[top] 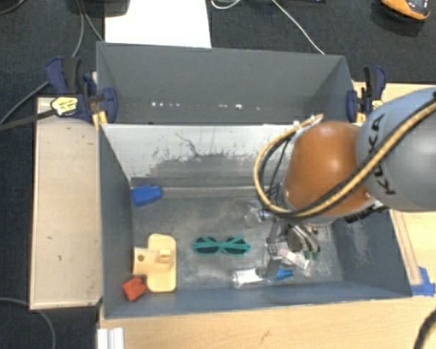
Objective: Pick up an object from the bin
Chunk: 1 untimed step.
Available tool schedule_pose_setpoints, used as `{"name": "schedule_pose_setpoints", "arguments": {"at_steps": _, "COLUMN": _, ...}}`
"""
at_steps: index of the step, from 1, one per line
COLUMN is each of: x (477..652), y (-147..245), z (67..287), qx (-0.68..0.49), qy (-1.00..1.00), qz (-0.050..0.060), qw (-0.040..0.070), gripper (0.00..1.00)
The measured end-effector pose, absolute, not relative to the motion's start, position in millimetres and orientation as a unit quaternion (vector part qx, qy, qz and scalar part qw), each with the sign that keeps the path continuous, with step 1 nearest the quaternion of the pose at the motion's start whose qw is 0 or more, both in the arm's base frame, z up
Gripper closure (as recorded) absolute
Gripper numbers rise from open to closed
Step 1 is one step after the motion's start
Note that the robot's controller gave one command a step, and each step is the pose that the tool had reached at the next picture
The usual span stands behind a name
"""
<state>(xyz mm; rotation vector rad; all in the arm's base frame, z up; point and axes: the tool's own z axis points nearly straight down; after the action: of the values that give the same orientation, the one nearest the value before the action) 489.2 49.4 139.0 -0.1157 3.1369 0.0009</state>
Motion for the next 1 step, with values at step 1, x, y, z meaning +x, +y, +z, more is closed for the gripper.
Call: {"name": "schedule_pose_setpoints", "arguments": {"at_steps": 1, "x": 494.4, "y": 101.3, "z": 70.9, "qx": -0.042, "qy": 0.999, "qz": 0.002, "qw": -0.003, "gripper": 0.0}}
